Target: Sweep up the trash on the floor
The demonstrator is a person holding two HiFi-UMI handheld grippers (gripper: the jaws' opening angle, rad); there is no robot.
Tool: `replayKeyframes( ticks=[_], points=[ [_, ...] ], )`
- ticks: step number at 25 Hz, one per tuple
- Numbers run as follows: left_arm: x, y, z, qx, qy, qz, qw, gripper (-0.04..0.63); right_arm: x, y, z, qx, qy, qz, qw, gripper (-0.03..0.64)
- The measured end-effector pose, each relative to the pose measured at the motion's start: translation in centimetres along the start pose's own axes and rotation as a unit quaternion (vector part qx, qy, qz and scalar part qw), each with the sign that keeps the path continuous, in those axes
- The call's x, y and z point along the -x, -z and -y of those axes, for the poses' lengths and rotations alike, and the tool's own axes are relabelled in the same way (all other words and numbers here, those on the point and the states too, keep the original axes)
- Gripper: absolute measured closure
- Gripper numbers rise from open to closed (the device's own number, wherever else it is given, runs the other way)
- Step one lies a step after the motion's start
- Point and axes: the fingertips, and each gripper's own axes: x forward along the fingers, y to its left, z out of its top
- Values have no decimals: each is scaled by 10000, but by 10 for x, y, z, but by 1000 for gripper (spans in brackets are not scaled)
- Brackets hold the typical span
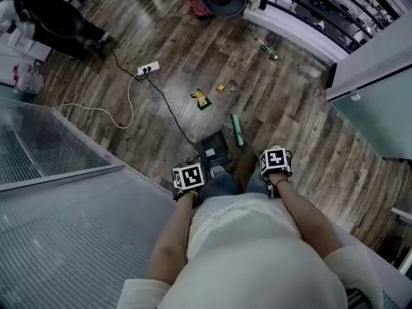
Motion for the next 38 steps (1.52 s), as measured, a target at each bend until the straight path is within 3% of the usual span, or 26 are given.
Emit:
replayKeyframes(
  ticks=[4,11,19,28,38],
  points=[
    [0,-2,2,-47,-63,98,9999,500,-7,3,-1,302,198,-151,9992,518],
    [-6,-5,9,6,-156,20,9999,500,-17,3,-3,80,-33,-229,9997,518],
    [-4,-3,-8,65,-67,-20,10000,502,-16,-17,-21,184,97,-295,9993,518],
    [0,-13,-54,916,100,74,9957,502,-12,-31,-45,-110,-56,-337,9994,518],
    [22,-47,-106,1323,-111,571,9895,502,12,-72,-67,33,109,162,9998,518]
  ],
)
